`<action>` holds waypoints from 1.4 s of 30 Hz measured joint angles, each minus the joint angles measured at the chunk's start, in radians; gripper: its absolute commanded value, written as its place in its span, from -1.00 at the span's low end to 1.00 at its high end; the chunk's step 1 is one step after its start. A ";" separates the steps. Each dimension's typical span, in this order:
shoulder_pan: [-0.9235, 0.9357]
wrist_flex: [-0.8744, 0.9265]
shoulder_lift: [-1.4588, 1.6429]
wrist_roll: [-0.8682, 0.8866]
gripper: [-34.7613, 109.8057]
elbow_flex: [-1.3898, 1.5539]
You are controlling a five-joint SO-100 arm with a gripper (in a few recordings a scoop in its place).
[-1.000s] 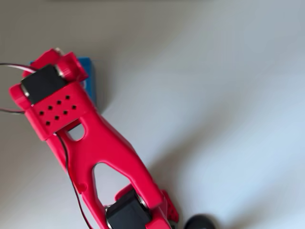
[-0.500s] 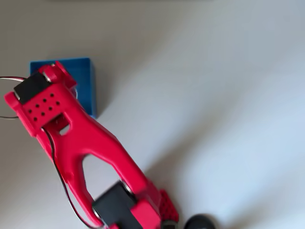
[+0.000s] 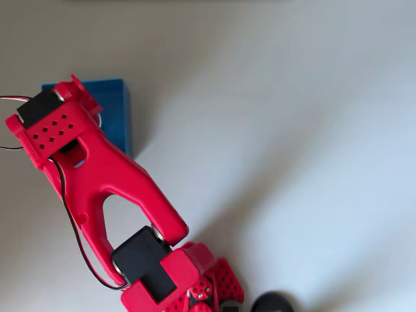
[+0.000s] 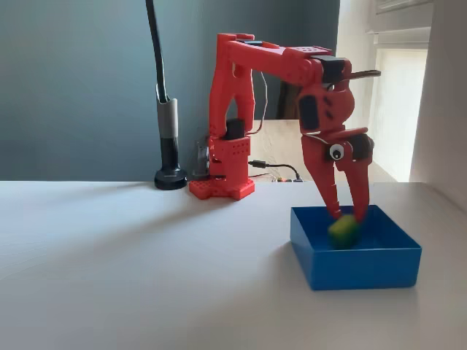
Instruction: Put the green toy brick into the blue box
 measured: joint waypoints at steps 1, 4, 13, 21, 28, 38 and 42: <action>0.000 0.000 0.000 0.002 -0.15 -0.003; 0.000 0.000 0.000 -0.009 -0.17 -0.009; 0.000 0.083 0.000 0.000 -0.46 -0.057; 0.011 0.265 0.000 0.025 -0.52 -0.187; 0.052 0.353 0.051 0.035 -0.52 -0.282; 0.249 0.245 0.373 0.017 -0.52 -0.071; 0.397 0.114 0.522 -0.002 -0.52 0.137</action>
